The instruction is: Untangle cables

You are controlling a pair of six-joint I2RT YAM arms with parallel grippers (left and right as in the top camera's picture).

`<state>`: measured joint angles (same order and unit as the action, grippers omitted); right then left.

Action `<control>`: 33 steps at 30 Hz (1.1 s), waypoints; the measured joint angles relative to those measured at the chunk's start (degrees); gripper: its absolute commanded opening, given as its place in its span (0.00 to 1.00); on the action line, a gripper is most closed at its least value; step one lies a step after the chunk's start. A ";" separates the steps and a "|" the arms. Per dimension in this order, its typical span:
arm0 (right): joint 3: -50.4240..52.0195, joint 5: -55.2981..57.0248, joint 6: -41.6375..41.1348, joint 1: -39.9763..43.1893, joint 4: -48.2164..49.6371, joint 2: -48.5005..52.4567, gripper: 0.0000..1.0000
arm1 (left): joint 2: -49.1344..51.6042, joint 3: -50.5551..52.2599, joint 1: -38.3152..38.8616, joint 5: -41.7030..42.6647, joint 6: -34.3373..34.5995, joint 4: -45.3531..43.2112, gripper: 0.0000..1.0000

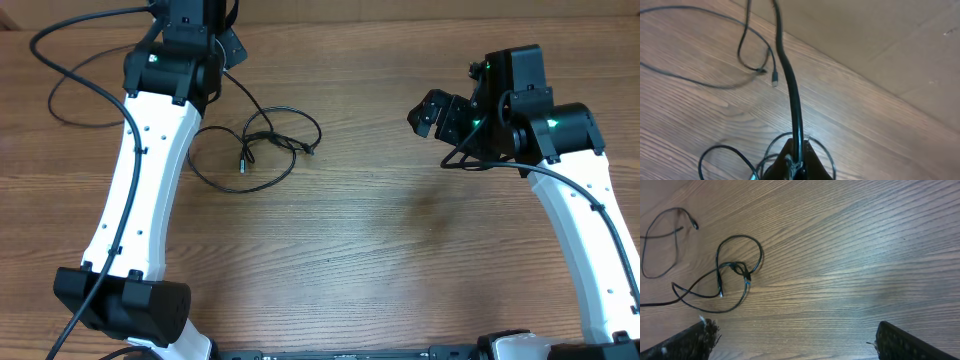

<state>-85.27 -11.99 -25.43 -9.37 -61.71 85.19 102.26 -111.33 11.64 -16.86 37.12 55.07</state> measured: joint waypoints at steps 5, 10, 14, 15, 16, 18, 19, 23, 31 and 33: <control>0.00 0.02 0.00 0.00 -0.02 0.00 1.00 | 0.00 0.02 0.02 10.99 -7.30 -2.95 0.04; 0.02 0.00 0.00 0.00 -0.02 0.00 1.00 | 0.00 0.02 0.42 25.40 -10.29 0.92 0.04; 0.00 0.04 0.00 0.00 -0.07 0.00 1.00 | 0.00 0.07 1.75 26.67 -5.55 8.39 0.04; 0.00 0.02 0.04 0.00 -0.04 0.00 1.00 | 0.00 0.07 2.29 26.05 -3.87 10.47 0.04; 0.02 0.02 0.02 0.00 -0.04 0.00 1.00 | 0.00 0.07 2.84 25.14 -1.99 12.31 0.04; 0.02 0.02 0.00 0.00 -0.02 0.00 1.00 | 0.00 0.07 4.22 21.29 0.85 15.54 0.04; 0.00 0.02 0.02 0.00 0.00 0.00 1.00 | 0.00 0.07 5.03 17.97 2.05 17.84 0.04; 0.00 0.02 0.02 0.00 -0.02 0.00 1.00 | 0.00 0.07 8.17 5.14 4.37 24.15 0.06; 0.00 0.04 0.00 0.00 -0.09 0.00 1.00 | 1.03 3.06 8.52 9.27 4.46 28.96 0.04; 0.00 0.02 0.00 0.00 -0.07 0.00 1.00 | 2.36 5.14 9.38 12.68 4.42 28.96 0.25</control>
<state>-85.27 -11.97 -25.43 -9.37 -61.78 85.19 104.62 -106.19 21.02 -4.19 41.54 84.03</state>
